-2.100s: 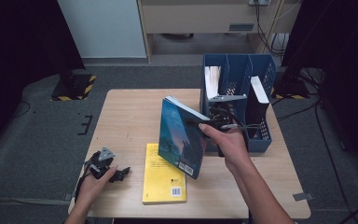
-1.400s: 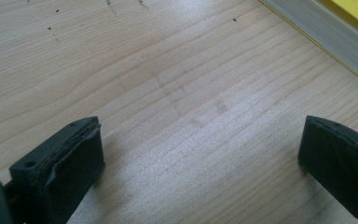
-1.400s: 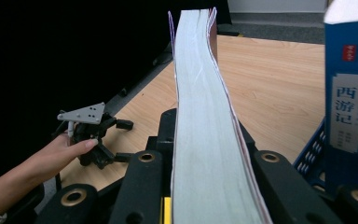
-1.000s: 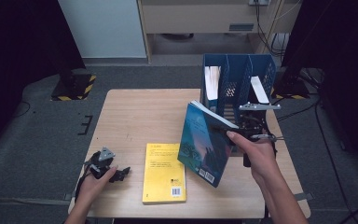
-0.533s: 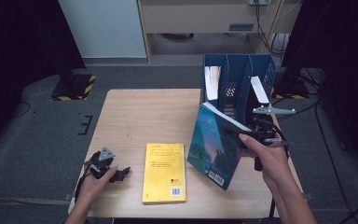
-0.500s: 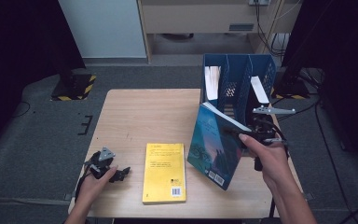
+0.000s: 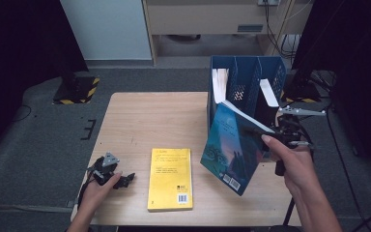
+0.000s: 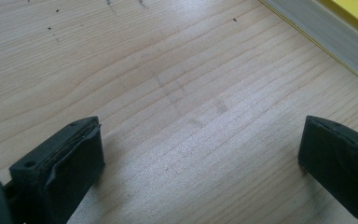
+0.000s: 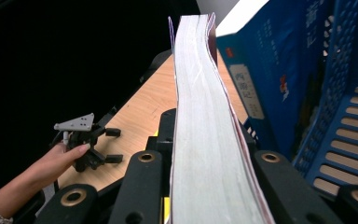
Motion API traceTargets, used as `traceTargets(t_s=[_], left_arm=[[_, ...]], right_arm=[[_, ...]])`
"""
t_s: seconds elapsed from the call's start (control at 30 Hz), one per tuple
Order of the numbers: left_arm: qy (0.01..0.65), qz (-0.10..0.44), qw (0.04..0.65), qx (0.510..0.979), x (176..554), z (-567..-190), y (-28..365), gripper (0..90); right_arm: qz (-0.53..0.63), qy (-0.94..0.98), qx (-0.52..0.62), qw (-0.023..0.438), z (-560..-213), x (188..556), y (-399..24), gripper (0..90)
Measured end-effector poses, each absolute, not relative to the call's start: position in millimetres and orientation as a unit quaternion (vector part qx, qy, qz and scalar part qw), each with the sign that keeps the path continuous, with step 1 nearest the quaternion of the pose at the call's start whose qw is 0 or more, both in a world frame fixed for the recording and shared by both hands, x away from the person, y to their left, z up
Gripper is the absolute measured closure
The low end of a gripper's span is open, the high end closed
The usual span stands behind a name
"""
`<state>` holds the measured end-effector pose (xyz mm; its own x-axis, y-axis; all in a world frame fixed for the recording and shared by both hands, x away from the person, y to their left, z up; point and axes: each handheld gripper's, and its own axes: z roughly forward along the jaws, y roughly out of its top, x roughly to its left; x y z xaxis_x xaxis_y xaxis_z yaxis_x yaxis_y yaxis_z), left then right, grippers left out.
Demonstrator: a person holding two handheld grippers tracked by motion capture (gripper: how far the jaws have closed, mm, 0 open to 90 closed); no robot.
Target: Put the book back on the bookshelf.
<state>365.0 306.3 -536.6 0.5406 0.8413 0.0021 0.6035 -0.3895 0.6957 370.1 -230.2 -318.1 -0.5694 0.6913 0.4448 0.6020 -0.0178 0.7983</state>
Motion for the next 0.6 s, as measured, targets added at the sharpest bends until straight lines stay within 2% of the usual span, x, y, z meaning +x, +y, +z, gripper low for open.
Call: traceTargets(t_s=[0.6], left_arm=[[0.444,0.181,0.33,0.813,365.1,-536.8,305.9,0.0]], right_arm=[[0.538,0.69,0.481,0.057,-276.4,376.1,-249.3,72.9]])
